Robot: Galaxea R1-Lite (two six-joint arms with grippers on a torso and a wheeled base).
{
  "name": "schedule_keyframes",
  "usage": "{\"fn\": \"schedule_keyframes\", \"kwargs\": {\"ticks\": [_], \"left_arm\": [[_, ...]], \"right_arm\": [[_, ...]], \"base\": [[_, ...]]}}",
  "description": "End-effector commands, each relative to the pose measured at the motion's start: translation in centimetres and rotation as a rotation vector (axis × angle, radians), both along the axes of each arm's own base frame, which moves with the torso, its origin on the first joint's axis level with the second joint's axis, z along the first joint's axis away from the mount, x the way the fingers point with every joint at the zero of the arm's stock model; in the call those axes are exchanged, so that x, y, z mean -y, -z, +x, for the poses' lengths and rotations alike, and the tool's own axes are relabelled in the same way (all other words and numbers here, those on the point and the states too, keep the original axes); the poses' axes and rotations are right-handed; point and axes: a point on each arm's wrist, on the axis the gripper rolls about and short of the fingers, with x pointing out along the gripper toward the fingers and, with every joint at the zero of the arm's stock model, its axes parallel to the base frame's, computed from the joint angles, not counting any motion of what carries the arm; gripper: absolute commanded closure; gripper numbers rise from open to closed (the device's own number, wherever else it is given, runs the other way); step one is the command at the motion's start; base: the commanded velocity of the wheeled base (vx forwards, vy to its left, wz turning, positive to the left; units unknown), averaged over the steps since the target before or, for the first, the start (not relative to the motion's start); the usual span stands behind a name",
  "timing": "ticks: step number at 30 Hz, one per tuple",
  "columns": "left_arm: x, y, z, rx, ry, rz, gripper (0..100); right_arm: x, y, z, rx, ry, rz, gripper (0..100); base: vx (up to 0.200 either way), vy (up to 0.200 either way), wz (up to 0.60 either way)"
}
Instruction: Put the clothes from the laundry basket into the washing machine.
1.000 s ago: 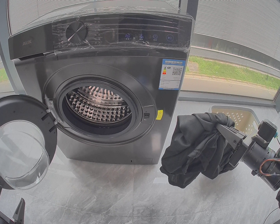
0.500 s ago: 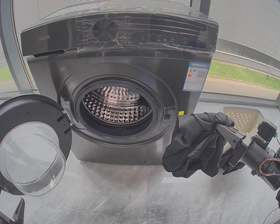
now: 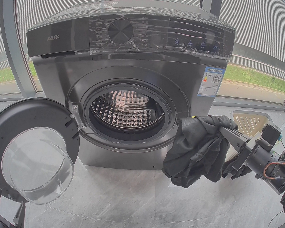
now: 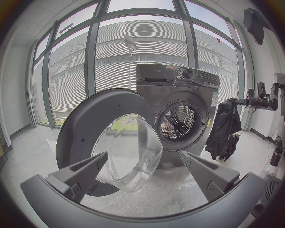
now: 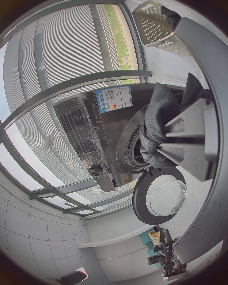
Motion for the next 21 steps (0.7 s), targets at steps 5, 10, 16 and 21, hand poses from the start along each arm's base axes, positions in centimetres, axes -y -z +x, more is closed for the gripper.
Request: {"fn": "schedule_keyframes", "kwargs": {"ticks": [5, 10, 16, 21], "left_arm": [[0.00, 0.48, 0.01, -0.001, -0.001, 0.001, 0], [0.00, 0.48, 0.00, 0.000, -0.001, 0.000, 0], [0.00, 0.48, 0.01, -0.001, -0.001, 0.001, 0], [0.00, 0.48, 0.01, -0.001, -0.001, 0.004, 0]], "right_arm": [[-0.05, 0.03, -0.01, -0.002, -0.003, 0.000, 100], [-0.10, 0.10, 0.05, -0.009, -0.006, -0.001, 100], [-0.22, 0.18, 0.49, -0.019, -0.002, -0.002, 100], [-0.12, -0.47, 0.86, -0.007, -0.017, 0.020, 100]], "base": [[0.000, 0.000, 0.00], [0.000, 0.000, 0.00], [0.000, 0.000, 0.00], [0.000, 0.000, 0.00]]}}
